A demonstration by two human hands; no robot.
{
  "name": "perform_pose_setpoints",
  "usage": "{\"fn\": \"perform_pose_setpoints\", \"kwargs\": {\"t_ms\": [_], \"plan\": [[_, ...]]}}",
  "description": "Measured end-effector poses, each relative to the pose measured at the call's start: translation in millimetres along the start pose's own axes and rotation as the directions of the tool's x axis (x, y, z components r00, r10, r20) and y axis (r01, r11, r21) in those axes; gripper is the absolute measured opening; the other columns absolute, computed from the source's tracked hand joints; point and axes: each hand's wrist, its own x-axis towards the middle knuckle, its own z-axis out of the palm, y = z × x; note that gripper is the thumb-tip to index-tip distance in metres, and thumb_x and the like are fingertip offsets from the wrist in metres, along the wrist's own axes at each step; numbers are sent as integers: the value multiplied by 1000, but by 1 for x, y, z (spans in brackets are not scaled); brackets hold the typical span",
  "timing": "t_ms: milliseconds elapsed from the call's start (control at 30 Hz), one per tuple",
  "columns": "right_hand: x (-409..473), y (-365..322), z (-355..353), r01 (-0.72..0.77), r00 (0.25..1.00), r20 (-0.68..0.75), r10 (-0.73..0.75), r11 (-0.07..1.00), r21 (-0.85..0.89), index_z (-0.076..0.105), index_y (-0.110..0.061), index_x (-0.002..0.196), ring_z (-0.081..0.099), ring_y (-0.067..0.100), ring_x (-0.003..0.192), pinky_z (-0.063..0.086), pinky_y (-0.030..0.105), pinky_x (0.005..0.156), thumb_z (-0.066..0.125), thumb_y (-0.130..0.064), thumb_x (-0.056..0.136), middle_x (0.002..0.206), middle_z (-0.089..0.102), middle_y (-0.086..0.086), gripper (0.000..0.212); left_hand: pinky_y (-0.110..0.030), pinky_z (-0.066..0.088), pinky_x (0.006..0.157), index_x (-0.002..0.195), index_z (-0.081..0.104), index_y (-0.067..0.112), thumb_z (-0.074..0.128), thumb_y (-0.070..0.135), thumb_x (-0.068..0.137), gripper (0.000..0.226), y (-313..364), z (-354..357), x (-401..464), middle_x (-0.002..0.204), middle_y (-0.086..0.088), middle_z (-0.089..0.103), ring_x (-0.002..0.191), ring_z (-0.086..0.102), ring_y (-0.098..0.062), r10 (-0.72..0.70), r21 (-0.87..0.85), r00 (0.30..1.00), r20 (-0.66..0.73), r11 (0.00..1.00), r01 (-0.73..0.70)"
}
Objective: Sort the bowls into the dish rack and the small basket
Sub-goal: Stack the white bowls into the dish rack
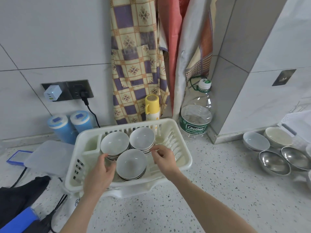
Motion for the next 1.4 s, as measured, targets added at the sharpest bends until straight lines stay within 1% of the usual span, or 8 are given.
{"fn": "perform_pose_setpoints", "kwargs": {"t_ms": [167,433,600,700,833,1033,1233,1400], "plan": [[-10,4,-41,-15,1000,-13,20,963,269,71,-17,82,42,6,47,37,17,48,57,-7,92,48,48,-12,21,-39,48,77,128,43,38,54,37,98,32,8,4,-16,90,11,72,90,68,-15,6,-293,991,-134,955,-45],[-49,58,-162,-60,974,-157,166,850,524,72,-13,74,35,10,44,30,17,43,56,-5,91,48,42,-2,25,-7,47,72,104,60,43,52,0,95,45,82,81,-106,71,17,71,66,62,5,-101,-717,939,-329,674,-178],[-69,106,-269,-65,916,-302,264,841,537,73,-18,68,31,8,43,28,15,42,54,-3,92,48,38,-5,34,-10,47,62,91,66,39,51,3,98,40,167,180,-159,73,-4,69,59,58,-2,-74,-746,992,-106,665,-30],[-75,130,-332,-28,864,-411,289,844,535,73,-18,67,31,7,42,28,15,42,51,-1,90,47,37,-6,36,-28,50,69,94,65,35,52,10,99,29,223,235,-183,74,-1,70,61,60,-6,30,-692,998,58,721,19],[-79,157,-405,-26,817,-480,320,852,524,72,-15,68,32,7,44,29,15,42,51,0,89,48,38,-5,33,-23,50,66,96,66,31,54,20,99,17,290,296,-205,75,6,70,63,61,-4,116,-629,960,253,774,72],[-114,200,-487,-134,703,-580,412,877,461,67,-17,64,31,6,43,30,19,47,53,-3,88,46,36,-9,32,-21,56,68,104,59,38,49,48,96,16,376,375,-230,81,12,72,66,64,1,193,-411,770,608,907,96],[-149,232,-524,-181,363,-696,620,779,600,69,-11,76,31,15,47,28,29,52,50,-20,86,44,38,-6,23,-27,47,67,141,40,21,47,55,92,60,441,428,-240,93,7,72,71,66,-7,103,-192,498,861,973,131],[-146,240,-557,-308,366,-525,768,633,710,67,-10,90,33,15,47,26,27,49,47,-36,92,56,50,4,32,-23,35,51,144,32,18,50,53,92,65,465,449,-241,102,1,73,66,64,-9,4,-131,426,905,954,270]]}}
